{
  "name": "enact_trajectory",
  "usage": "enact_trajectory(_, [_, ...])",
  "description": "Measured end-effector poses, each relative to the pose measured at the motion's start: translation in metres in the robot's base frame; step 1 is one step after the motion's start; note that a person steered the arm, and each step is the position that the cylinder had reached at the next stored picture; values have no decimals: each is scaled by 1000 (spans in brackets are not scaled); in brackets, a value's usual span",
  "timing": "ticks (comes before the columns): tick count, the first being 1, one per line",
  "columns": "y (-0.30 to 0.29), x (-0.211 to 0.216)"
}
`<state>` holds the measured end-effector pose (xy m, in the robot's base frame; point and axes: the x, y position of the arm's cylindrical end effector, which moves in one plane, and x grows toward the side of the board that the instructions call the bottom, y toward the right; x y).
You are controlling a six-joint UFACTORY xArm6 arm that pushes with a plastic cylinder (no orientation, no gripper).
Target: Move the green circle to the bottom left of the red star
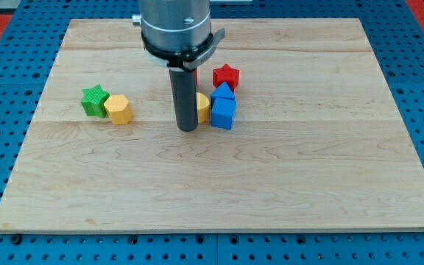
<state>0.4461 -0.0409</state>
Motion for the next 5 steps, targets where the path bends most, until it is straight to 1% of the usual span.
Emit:
enact_trajectory(1, [-39,-1])
enact_trajectory(2, [-63,-13])
enact_trajectory(3, [-36,-21])
enact_trajectory(4, [-56,-38])
enact_trajectory(5, [-54,-42])
